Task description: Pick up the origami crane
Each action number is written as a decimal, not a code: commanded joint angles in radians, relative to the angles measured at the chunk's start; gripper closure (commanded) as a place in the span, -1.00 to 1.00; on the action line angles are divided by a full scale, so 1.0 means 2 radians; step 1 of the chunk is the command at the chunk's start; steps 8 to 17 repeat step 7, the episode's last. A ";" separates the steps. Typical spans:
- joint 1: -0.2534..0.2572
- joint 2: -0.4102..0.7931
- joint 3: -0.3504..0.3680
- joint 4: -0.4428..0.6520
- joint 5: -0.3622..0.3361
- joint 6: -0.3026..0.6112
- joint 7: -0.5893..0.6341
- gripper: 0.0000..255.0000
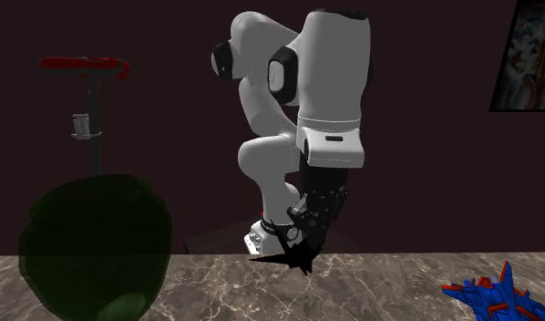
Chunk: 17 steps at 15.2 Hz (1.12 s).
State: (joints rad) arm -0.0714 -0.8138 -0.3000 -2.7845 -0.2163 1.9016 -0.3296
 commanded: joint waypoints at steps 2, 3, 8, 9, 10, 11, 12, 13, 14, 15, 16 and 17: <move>0.001 -0.007 0.004 0.017 0.004 -0.024 -0.001 1.00; 0.002 -0.008 0.006 0.023 0.005 -0.031 -0.001 1.00; 0.003 -0.012 0.009 0.035 0.008 -0.047 -0.001 1.00; 0.003 -0.012 0.009 0.035 0.008 -0.047 -0.001 1.00; 0.003 -0.012 0.009 0.035 0.008 -0.047 -0.001 1.00; 0.003 -0.012 0.009 0.035 0.008 -0.047 -0.001 1.00; 0.003 -0.012 0.009 0.035 0.008 -0.047 -0.001 1.00; 0.003 -0.012 0.009 0.035 0.008 -0.047 -0.001 1.00; 0.003 -0.012 0.009 0.035 0.008 -0.047 -0.001 1.00; 0.003 -0.012 0.009 0.035 0.008 -0.047 -0.001 1.00; 0.003 -0.012 0.009 0.035 0.008 -0.047 -0.001 1.00; 0.003 -0.012 0.009 0.035 0.008 -0.047 -0.001 1.00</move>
